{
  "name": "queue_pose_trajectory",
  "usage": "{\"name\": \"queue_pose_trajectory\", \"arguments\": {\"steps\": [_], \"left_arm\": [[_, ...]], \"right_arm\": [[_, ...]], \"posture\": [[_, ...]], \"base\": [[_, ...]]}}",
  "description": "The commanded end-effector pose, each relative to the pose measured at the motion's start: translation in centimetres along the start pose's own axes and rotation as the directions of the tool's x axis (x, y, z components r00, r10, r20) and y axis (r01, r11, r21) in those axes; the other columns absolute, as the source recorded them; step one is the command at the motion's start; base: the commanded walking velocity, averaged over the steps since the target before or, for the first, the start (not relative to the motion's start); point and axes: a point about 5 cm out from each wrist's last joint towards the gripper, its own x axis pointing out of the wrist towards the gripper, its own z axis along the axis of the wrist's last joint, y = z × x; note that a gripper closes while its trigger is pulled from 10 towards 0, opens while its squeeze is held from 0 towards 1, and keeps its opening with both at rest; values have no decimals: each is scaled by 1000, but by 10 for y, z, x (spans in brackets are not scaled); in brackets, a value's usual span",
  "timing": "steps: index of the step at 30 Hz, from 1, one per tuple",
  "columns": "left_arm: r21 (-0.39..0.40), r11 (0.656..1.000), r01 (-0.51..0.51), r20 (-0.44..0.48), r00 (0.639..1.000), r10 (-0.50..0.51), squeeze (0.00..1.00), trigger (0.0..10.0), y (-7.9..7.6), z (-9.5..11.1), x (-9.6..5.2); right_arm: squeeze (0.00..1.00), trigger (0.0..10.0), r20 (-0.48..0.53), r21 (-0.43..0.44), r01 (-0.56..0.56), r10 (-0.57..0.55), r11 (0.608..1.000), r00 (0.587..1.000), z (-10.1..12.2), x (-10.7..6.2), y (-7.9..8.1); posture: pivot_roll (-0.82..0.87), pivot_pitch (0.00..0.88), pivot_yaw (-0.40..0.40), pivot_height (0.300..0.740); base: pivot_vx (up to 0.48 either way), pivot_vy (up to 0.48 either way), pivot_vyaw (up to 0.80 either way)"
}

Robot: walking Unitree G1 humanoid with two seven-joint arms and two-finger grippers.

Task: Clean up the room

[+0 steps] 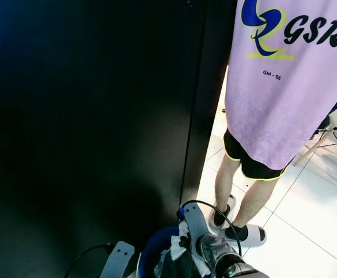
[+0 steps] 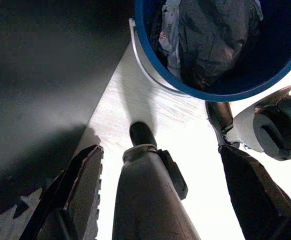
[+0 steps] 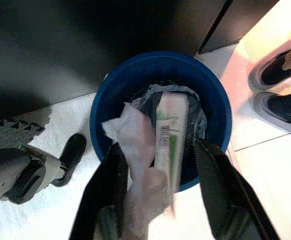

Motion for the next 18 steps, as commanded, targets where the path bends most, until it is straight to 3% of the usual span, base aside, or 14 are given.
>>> {"name": "queue_pose_trajectory", "arguments": {"steps": [1,10,15,16,18], "left_arm": [[11,1000,3,-19,1000,-2,0,10000,-1,-4,0],[22,1000,0,-20,1000,0,0,10000,0,-5,0],[34,999,-1,-19,1000,2,0,10000,1,-4,0],[37,999,-1,-20,1000,2,0,10000,1,-4,0],[38,999,-1,-21,1000,2,0,10000,1,-3,0]], "right_arm": [[1000,10000,-6,-5,16,-16,1000,1000,1,0,-2],[1000,10000,12,29,52,-53,998,999,4,-2,-9],[1000,10000,-2,37,120,-120,992,993,-5,-6,-23],[886,10000,-12,42,154,-154,987,988,-9,-9,-29],[886,10000,-19,46,177,-177,983,984,-13,-10,-33]], "posture": [[85,30,-82,740],[86,27,-76,740],[79,17,-70,740],[77,12,-69,740],[77,12,-69,740]], "base": [[0,0,0],[0,0,0],[0,0,0],[0,0,0],[0,0,0]]}}
